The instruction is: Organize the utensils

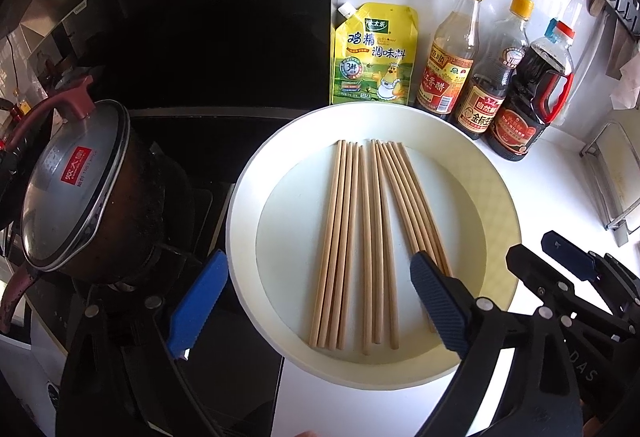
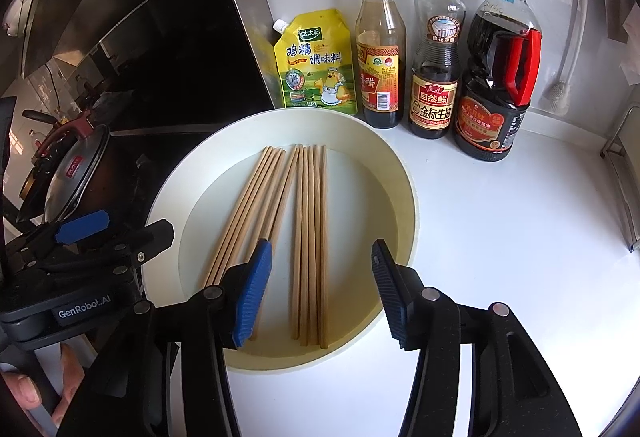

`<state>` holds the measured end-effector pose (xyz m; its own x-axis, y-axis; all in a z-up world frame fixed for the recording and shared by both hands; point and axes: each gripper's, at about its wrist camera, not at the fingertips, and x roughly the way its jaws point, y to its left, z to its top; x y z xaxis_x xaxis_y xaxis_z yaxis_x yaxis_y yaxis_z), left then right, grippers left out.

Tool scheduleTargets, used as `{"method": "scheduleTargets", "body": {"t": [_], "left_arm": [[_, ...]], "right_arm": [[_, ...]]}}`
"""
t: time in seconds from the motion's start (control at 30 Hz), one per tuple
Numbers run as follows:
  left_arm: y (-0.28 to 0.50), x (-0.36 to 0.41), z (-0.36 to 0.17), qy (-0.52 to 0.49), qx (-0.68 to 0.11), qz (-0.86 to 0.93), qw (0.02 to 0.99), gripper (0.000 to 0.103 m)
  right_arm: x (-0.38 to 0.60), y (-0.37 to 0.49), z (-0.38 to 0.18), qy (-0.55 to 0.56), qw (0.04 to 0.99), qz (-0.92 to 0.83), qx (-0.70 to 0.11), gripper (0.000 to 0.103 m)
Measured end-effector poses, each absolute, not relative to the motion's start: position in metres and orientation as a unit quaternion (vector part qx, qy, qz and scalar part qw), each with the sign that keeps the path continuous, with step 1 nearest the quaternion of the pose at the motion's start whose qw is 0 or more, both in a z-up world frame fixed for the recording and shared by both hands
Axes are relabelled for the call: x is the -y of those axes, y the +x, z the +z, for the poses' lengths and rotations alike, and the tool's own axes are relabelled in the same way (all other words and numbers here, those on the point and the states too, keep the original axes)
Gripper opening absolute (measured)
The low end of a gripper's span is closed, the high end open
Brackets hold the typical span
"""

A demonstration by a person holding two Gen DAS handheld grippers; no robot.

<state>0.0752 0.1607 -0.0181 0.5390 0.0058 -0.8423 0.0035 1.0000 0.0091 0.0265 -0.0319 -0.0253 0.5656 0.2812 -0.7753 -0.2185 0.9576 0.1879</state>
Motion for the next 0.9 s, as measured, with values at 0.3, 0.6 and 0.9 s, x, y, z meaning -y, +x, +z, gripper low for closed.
{"method": "scheduleTargets", "body": {"t": [0.3,0.6,0.9], "left_arm": [[0.0781,-0.161,-0.0203,0.008,-0.482,0.002,0.876,0.093],[0.0786,-0.1642,-0.0218,0.004,-0.478,0.006,0.878,0.094],[0.0779,-0.1648,-0.0213,0.003,-0.484,0.009,0.875,0.095]], "right_arm": [[0.0325,0.0275,-0.0268,0.036,0.883,0.141,-0.445,0.053],[0.0348,0.0285,-0.028,0.038,0.884,0.134,-0.447,0.059],[0.0331,0.0283,-0.0286,0.037,0.882,0.134,-0.45,0.059]]}}
